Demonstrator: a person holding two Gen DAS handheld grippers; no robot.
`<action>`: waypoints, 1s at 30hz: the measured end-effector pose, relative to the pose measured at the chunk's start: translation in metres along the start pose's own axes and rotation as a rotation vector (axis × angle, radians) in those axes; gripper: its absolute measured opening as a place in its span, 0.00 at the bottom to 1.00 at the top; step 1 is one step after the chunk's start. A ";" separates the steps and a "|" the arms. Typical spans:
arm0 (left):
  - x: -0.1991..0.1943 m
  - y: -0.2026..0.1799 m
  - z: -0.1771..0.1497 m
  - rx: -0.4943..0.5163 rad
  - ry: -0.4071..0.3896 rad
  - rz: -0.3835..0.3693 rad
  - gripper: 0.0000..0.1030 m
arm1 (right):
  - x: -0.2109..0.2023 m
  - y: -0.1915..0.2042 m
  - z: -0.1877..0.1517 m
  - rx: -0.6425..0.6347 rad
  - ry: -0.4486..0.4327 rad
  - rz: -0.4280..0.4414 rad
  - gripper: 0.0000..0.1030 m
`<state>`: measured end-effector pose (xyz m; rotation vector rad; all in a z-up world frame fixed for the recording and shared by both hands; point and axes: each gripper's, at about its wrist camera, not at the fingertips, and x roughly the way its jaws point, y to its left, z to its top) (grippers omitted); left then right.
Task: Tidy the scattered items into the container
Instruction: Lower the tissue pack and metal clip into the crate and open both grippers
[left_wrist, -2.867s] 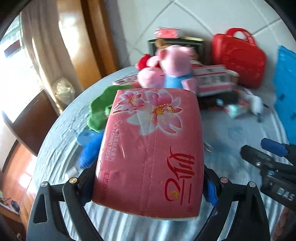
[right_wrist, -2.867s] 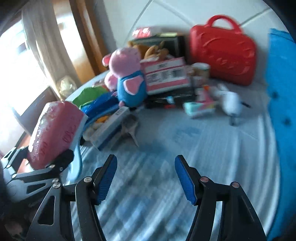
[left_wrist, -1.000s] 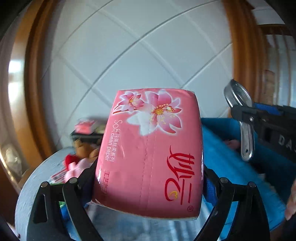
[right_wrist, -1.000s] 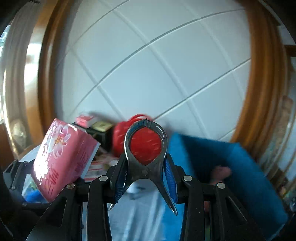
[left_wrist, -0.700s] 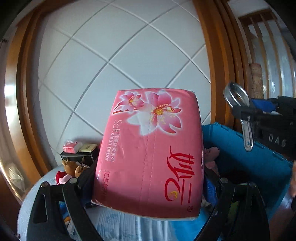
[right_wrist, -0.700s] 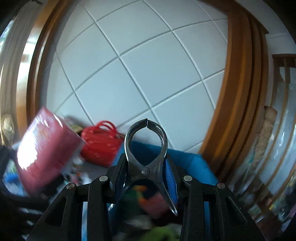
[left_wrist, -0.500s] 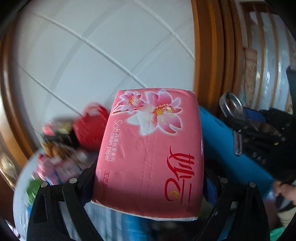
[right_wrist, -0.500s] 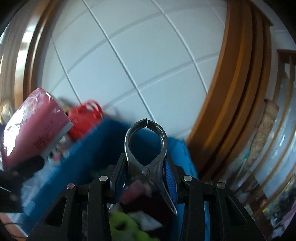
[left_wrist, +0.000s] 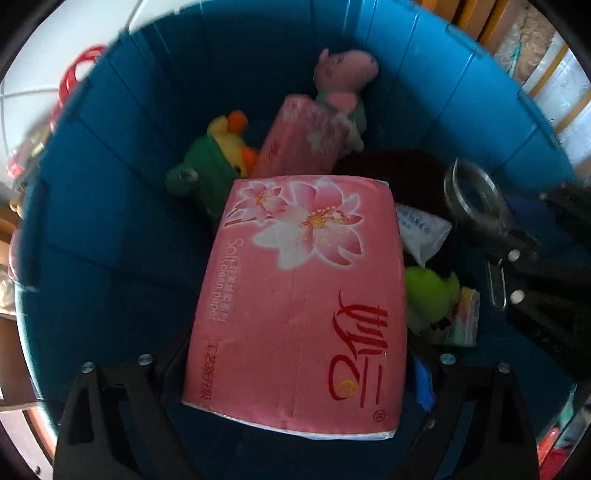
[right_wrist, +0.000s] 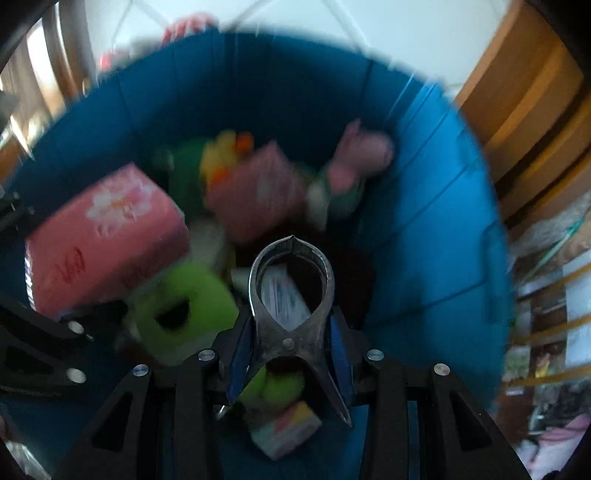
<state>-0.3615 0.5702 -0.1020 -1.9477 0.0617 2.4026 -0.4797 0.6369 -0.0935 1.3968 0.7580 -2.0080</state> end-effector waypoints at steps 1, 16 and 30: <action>0.003 0.000 -0.001 0.004 0.008 0.002 0.90 | 0.007 0.000 -0.001 -0.013 0.034 0.005 0.37; 0.016 0.007 0.004 -0.037 0.055 0.010 0.92 | 0.053 0.003 0.018 -0.109 0.157 0.029 0.38; 0.012 0.018 0.013 -0.105 0.023 0.042 0.92 | 0.044 0.006 0.013 -0.136 0.159 0.050 0.51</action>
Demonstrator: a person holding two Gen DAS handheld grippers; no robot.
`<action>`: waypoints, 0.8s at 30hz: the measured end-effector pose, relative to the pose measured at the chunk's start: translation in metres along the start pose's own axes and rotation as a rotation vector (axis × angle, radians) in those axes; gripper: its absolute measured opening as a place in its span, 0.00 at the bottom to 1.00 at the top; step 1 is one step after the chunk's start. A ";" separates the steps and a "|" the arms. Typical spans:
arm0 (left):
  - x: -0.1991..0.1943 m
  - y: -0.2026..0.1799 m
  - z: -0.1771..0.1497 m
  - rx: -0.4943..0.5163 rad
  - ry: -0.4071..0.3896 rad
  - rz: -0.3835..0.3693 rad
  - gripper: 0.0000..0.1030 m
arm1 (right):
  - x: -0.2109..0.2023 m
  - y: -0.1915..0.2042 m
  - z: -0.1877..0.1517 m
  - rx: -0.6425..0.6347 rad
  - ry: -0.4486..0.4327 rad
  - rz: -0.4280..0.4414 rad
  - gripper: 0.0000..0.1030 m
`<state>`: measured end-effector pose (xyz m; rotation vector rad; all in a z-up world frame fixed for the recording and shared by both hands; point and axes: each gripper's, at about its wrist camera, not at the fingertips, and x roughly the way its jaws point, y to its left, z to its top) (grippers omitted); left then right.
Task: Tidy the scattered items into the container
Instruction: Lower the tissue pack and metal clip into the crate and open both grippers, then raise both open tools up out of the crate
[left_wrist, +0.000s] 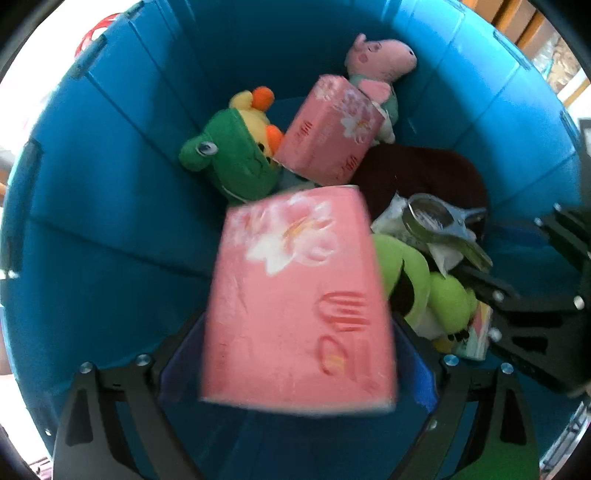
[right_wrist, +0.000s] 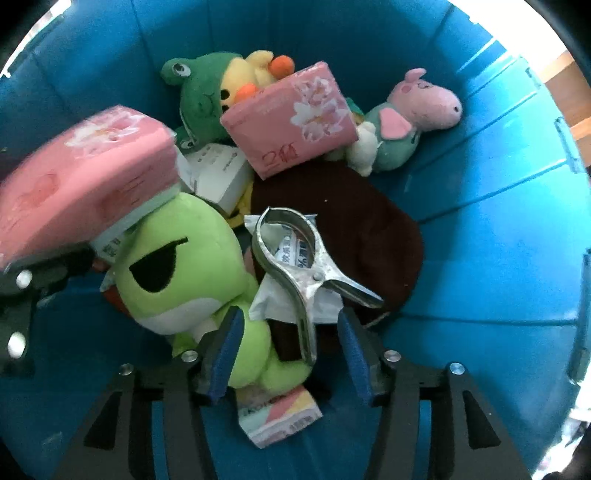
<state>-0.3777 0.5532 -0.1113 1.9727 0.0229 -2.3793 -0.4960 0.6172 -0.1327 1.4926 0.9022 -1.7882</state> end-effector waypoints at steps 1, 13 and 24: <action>-0.003 0.001 0.001 -0.003 -0.019 -0.004 0.92 | -0.002 0.000 -0.001 0.001 -0.003 0.001 0.52; -0.016 -0.018 -0.006 0.049 -0.045 -0.011 0.93 | -0.009 0.001 -0.018 -0.007 0.007 0.000 0.55; -0.061 -0.007 -0.035 0.038 -0.120 -0.031 0.92 | -0.051 0.017 -0.037 0.038 -0.058 -0.043 0.55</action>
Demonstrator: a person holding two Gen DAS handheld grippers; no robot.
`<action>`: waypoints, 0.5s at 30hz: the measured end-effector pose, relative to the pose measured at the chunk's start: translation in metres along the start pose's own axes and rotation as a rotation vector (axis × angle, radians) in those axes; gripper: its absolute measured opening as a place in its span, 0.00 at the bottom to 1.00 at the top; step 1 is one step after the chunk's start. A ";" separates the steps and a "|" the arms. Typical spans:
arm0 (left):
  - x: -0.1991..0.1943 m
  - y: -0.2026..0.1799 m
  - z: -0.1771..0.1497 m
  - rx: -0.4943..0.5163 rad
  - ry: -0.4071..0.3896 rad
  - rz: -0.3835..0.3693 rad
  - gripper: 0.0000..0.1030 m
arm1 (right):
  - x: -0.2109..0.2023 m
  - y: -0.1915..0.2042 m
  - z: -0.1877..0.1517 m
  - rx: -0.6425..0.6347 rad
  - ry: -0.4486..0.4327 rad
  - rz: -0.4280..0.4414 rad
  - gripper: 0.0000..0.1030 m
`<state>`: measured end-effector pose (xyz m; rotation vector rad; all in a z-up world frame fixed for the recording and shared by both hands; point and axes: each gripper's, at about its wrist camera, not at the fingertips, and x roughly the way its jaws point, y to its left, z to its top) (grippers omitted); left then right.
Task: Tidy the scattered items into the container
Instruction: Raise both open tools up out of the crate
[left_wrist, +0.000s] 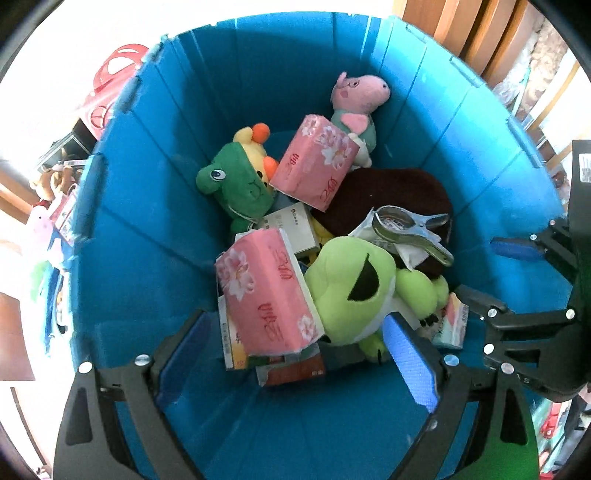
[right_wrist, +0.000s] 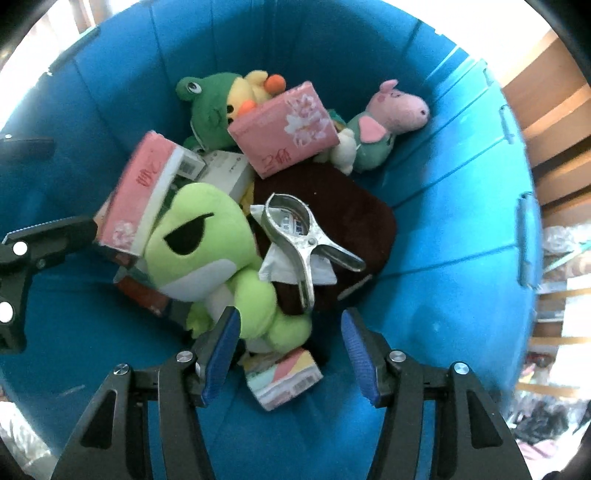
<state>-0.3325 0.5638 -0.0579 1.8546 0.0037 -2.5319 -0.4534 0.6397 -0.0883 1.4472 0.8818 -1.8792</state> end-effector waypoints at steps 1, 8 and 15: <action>-0.006 0.000 -0.004 0.010 -0.014 0.001 0.92 | -0.006 0.003 -0.003 0.007 -0.009 -0.007 0.55; -0.048 0.001 -0.039 0.110 -0.133 0.021 0.93 | -0.045 0.026 -0.027 0.091 -0.070 -0.056 0.71; -0.087 0.013 -0.074 0.122 -0.278 0.014 0.93 | -0.089 0.051 -0.056 0.238 -0.157 -0.109 0.96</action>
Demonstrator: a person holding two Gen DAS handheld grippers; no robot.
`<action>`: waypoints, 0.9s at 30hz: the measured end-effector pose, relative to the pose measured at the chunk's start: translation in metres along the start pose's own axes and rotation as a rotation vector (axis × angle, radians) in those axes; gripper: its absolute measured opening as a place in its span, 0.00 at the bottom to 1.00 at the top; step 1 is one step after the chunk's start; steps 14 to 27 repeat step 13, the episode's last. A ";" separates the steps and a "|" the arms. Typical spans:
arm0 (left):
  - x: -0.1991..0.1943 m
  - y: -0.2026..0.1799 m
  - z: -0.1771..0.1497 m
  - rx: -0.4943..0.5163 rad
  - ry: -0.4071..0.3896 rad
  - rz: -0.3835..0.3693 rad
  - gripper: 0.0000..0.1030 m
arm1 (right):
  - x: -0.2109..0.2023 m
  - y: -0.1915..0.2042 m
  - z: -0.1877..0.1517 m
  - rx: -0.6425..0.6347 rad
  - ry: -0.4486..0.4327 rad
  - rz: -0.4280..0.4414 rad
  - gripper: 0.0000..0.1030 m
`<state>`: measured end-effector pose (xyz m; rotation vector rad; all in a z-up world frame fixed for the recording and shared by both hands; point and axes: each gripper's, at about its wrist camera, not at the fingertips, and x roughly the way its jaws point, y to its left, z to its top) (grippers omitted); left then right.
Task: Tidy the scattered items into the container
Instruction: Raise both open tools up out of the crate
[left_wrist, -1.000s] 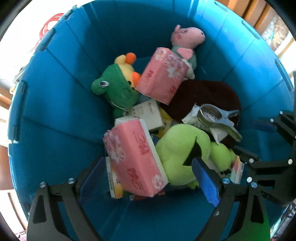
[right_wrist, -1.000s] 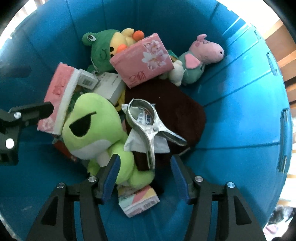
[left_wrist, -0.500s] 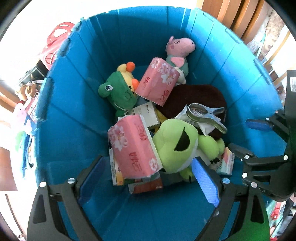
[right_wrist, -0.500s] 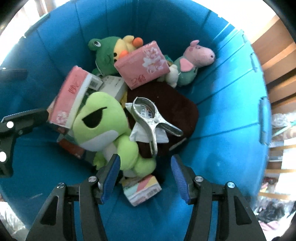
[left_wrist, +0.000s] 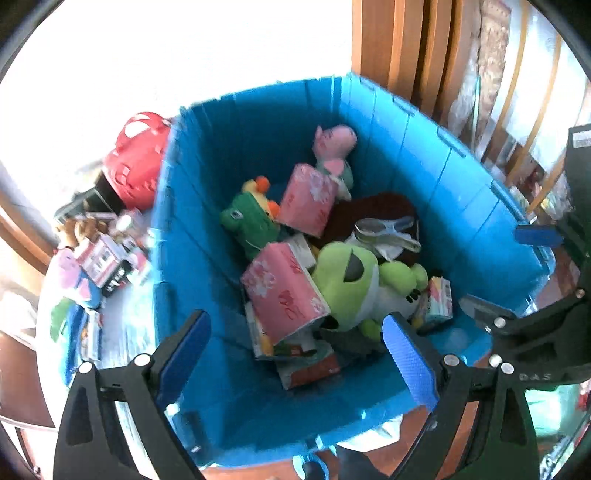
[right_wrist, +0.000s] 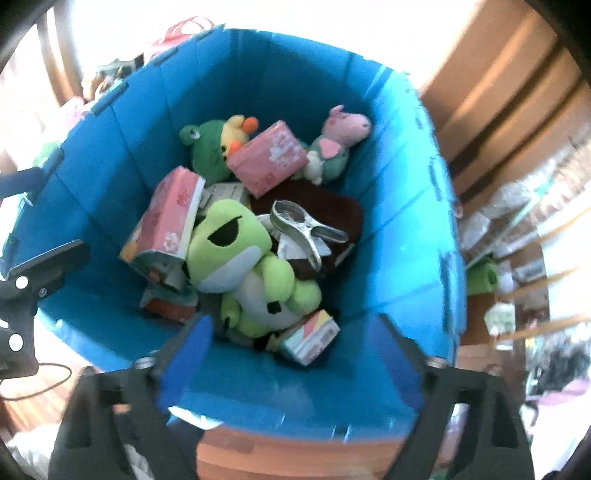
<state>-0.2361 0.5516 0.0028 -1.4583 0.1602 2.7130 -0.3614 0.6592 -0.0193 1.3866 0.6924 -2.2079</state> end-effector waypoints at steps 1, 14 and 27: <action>-0.007 0.003 -0.004 -0.006 -0.021 -0.004 0.93 | -0.007 0.002 -0.003 0.013 -0.015 -0.003 0.96; -0.069 0.015 -0.050 0.024 -0.173 -0.025 0.93 | -0.066 0.044 -0.036 0.062 -0.103 -0.017 0.99; -0.069 0.015 -0.050 0.024 -0.173 -0.025 0.93 | -0.066 0.044 -0.036 0.062 -0.103 -0.017 0.99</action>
